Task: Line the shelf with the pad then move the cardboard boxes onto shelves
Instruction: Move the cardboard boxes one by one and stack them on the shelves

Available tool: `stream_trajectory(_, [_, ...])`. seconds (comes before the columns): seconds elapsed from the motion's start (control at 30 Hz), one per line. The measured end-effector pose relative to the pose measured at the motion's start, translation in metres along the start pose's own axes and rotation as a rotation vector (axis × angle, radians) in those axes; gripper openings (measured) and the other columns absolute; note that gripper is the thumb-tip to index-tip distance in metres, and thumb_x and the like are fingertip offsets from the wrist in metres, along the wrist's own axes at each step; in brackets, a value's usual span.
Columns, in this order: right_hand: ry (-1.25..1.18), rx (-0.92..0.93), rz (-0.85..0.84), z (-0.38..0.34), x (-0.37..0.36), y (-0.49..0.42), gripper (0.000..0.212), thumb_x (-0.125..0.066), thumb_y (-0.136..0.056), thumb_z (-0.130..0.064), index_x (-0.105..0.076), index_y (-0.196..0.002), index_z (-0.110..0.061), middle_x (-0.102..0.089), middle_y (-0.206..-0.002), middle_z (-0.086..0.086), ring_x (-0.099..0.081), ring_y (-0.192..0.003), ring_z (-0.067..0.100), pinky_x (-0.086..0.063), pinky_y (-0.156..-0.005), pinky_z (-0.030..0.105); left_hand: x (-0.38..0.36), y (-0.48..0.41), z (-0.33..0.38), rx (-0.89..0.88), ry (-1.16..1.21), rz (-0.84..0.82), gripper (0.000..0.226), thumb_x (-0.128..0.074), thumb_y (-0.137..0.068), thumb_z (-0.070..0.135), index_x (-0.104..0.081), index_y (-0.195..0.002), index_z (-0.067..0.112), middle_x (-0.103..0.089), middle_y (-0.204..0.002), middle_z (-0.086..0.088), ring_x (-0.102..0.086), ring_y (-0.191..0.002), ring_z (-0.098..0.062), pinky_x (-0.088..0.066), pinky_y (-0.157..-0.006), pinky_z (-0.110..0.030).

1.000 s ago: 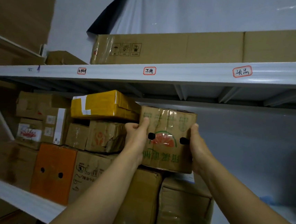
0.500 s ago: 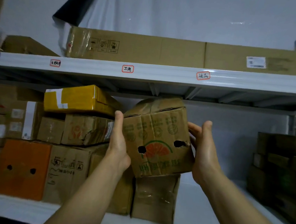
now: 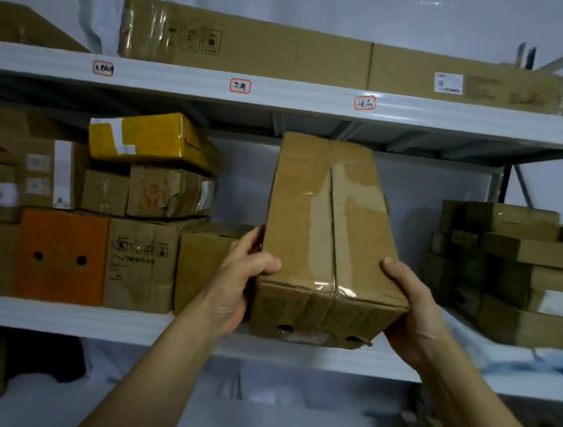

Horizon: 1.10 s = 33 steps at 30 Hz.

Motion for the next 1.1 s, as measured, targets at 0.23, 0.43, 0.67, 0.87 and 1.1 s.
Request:
stream_trajectory(0.23, [0.130, -0.098, -0.015, 0.037, 0.055, 0.052, 0.055, -0.057, -0.059, -0.013, -0.058, -0.113, -0.021, -0.063, -0.108, 0.010, -0.061, -0.089, 0.025, -0.051, -0.066, 0.038, -0.011, 0.054, -0.049, 0.157, -0.104, 0.105, 0.050, -0.070, -0.070, 0.025, -0.042, -0.109, 0.011, -0.059, -0.103, -0.004, -0.060, -0.089, -0.018, -0.051, -0.074, -0.039])
stream_trajectory(0.43, [0.322, -0.321, -0.207, 0.063, 0.109, 0.084, 0.092, -0.080, -0.047, -0.018, -0.049, -0.131, -0.037, -0.060, -0.125, 0.005, -0.059, -0.113, 0.030, -0.053, -0.087, 0.046, -0.001, 0.090, -0.108, 0.310, -0.152, 0.126, 0.070, -0.071, -0.075, -0.001, -0.039, -0.132, 0.022, -0.055, -0.122, 0.004, -0.058, -0.105, -0.015, -0.052, -0.072, -0.039])
stream_trajectory(0.67, [0.328, -0.631, -0.236, 0.133, 0.169, 0.135, 0.097, -0.087, -0.042, -0.015, -0.046, -0.129, -0.033, -0.049, -0.134, 0.014, -0.058, -0.115, 0.034, -0.053, -0.090, 0.051, 0.011, 0.155, -0.183, 0.630, -0.297, 0.002, 0.060, -0.076, -0.071, -0.007, -0.049, -0.113, 0.027, -0.055, -0.122, 0.003, -0.055, -0.115, -0.024, -0.053, -0.082, -0.046])
stream_trajectory(0.87, [0.444, -0.819, -0.260, 0.172, 0.207, 0.155, 0.072, -0.077, -0.066, -0.007, -0.045, -0.120, -0.041, -0.050, -0.125, 0.012, -0.055, -0.112, 0.033, -0.049, -0.093, 0.055, 0.004, 0.198, -0.246, 0.857, -0.244, 0.036, 0.058, -0.076, -0.066, -0.004, -0.048, -0.114, 0.014, -0.057, -0.122, -0.011, -0.061, -0.109, -0.032, -0.050, -0.090, -0.060])
stream_trajectory(1.1, [0.467, -0.898, -0.095, 0.205, 0.241, 0.138, 0.075, -0.067, -0.082, -0.004, -0.033, -0.138, -0.041, -0.058, -0.114, 0.006, -0.055, -0.108, 0.030, -0.050, -0.086, 0.053, -0.005, 0.171, -0.298, 0.942, -0.270, 0.103, 0.037, -0.063, -0.084, -0.003, -0.045, -0.114, 0.008, -0.059, -0.117, -0.013, -0.059, -0.109, -0.034, -0.049, -0.087, -0.064])
Point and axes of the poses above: each hand's wrist, its own y-axis away from the middle knuckle, its own x-axis out of the back of the hand, z = x × y, the point moved 1 cm from there along -y, towards the middle knuckle
